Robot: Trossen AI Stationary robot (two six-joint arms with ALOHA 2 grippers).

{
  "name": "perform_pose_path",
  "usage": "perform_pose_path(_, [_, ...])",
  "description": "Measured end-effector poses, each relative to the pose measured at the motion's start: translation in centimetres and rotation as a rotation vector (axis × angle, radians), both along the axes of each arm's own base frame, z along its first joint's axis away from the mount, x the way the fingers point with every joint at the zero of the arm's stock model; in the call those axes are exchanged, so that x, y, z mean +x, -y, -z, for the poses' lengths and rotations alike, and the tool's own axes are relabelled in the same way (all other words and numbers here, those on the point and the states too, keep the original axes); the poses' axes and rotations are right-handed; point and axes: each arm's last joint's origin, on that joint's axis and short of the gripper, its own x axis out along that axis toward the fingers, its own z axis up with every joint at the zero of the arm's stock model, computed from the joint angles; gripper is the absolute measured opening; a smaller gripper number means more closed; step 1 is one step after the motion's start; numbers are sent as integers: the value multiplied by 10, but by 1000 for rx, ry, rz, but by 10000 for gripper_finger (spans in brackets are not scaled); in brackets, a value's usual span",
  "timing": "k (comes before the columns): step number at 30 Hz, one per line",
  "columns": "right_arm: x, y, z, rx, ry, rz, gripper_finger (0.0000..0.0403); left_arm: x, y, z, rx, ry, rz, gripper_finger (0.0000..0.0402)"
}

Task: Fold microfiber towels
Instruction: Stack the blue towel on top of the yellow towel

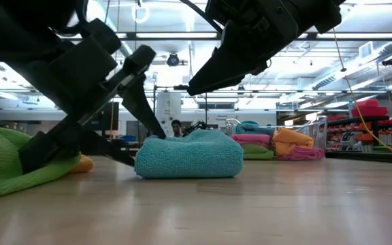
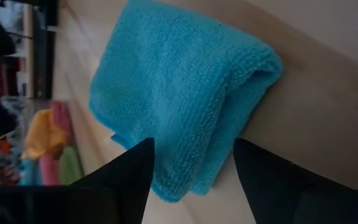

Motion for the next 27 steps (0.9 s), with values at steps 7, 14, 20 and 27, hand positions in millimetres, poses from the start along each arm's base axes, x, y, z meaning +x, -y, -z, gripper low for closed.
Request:
perform_pose_path(7, [0, -1, 0, 11, 1, 3, 180, 6, -13, 2, -37, -58, 56, 207])
perform_pose_path(14, [-3, -9, -1, 24, 1, -10, 180, 11, -27, 4, -84, -106, 86, 173])
perform_pose_path(20, [-11, -23, -16, 34, 41, -38, 180, 12, -30, 5, -128, -124, 83, 116])
perform_pose_path(27, [-19, -46, -9, -59, 37, -27, 180, 11, -32, 4, -257, -88, -37, 20])
